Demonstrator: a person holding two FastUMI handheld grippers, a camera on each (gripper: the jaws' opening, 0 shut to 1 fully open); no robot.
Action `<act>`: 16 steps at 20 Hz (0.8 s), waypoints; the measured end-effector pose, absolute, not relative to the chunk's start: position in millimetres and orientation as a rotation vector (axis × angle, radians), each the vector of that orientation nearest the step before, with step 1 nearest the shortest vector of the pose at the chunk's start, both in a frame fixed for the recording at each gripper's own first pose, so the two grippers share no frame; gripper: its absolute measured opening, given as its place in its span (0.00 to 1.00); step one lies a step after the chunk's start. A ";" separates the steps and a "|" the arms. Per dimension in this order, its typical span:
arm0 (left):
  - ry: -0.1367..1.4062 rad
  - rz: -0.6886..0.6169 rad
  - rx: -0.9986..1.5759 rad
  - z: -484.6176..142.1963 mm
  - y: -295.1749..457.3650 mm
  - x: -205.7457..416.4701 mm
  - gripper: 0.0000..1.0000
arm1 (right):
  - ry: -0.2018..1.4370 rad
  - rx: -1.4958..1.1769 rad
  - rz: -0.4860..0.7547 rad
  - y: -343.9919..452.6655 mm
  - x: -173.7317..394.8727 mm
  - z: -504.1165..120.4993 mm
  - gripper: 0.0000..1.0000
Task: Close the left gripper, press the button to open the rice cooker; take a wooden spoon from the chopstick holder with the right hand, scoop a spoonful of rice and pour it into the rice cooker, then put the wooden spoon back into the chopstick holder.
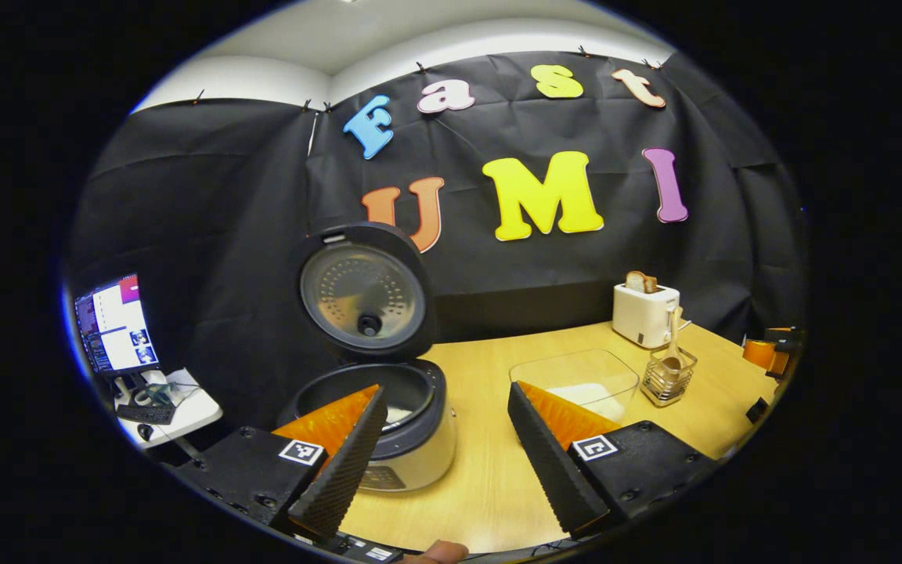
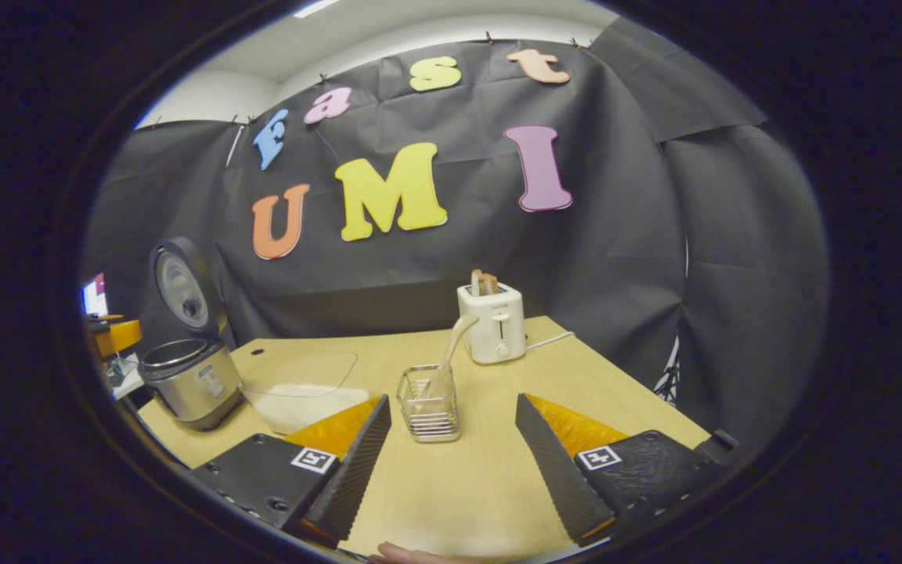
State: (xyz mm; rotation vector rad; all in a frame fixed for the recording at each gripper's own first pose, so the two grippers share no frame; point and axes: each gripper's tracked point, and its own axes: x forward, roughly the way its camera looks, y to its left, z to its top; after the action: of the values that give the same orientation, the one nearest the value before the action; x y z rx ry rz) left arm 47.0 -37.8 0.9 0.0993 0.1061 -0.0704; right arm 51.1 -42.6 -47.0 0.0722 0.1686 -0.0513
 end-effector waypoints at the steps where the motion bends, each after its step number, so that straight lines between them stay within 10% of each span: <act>1: 0.109 -0.085 0.091 -6.3 -47.5 45.7 0.99 | 0.173 0.065 -0.044 -40.8 57.1 -46.9 0.92; 16: 0.099 -0.084 0.020 -21.3 -39.5 35.7 0.99 | 0.338 0.121 -0.085 -55.0 237.9 -49.2 0.96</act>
State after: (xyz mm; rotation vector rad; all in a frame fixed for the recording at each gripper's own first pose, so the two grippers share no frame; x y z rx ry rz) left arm 35.7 -39.5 -21.3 0.0205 0.0993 -0.0839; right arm 237.9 -55.0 -49.2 0.1206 0.3380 -0.0846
